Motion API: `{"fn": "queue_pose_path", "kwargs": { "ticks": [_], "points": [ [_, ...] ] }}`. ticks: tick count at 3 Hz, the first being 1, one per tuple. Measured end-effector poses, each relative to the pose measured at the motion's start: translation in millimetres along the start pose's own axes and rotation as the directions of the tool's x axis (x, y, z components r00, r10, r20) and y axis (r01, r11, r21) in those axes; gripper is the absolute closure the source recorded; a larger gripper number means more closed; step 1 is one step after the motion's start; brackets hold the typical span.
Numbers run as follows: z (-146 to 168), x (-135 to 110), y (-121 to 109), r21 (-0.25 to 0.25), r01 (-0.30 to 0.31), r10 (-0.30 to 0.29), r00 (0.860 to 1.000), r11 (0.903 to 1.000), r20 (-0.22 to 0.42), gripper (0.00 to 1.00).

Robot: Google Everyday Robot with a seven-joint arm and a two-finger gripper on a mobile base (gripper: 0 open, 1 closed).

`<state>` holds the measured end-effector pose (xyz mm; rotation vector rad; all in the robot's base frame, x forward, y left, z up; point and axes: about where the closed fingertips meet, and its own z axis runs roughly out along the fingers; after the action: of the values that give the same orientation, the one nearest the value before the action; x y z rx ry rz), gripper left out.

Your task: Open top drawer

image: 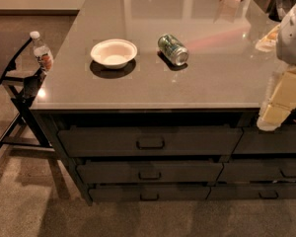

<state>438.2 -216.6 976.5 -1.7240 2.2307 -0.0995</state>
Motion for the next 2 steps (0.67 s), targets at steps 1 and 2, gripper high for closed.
{"fn": "queue_pose_path", "kwargs": {
  "ticks": [1, 2],
  "points": [
    [0, -1, 1, 0.01, 0.007, -0.007, 1.0, 0.9999, 0.013, 0.0],
    [14, 3, 14, 0.027, 0.036, -0.038, 0.997, 0.999, 0.069, 0.0]
  ]
}}
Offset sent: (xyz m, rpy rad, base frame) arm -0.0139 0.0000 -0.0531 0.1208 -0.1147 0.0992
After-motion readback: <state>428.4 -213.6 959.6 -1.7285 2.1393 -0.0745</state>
